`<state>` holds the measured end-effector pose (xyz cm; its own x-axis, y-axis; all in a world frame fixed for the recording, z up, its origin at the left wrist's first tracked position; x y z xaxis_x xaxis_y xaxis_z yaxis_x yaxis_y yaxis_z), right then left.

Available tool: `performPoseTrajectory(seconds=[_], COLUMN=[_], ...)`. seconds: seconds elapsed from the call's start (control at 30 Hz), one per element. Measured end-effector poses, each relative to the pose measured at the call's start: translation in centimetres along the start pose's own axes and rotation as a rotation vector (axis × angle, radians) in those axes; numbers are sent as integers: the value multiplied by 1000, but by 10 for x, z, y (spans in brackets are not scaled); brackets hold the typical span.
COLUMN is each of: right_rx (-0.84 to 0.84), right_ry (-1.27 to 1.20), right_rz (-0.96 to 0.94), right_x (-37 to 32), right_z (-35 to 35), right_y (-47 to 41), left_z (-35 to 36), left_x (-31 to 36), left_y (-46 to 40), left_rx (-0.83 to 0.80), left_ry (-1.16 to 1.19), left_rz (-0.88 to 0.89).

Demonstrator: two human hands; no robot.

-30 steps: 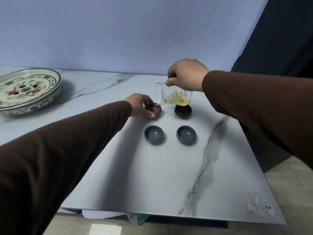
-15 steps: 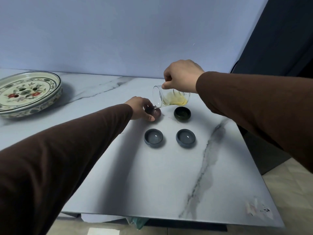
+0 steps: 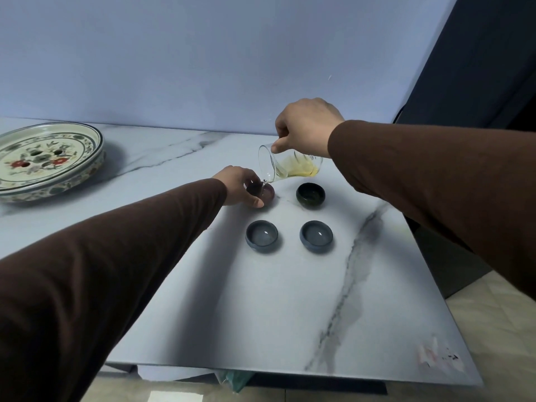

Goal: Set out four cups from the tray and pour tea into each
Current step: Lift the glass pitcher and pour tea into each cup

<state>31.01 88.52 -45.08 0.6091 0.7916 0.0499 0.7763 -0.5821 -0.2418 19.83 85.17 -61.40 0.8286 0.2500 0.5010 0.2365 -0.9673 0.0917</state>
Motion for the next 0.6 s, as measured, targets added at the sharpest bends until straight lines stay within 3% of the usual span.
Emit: performPoseTrajectory(seconds=[0.6], right_rx=[29], right_ry=[-24], right_rz=[59], right_x=[11], right_z=[-4], right_y=[6], left_z=[0], left_x=[0], left_y=[4], left_rx=[7], left_ry=[6], left_rz=[-11])
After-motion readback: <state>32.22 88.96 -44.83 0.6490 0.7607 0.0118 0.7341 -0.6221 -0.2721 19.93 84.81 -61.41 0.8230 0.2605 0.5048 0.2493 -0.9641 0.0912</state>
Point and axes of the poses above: each hand's wrist, its own y-axis away from the middle knuckle, its own z-axis out of the palm, x = y × z, the point moved 10 cm from there along -y, towards the middle knuckle, and after that the axes turned 5 degrees about x, right-handed, at the moved point
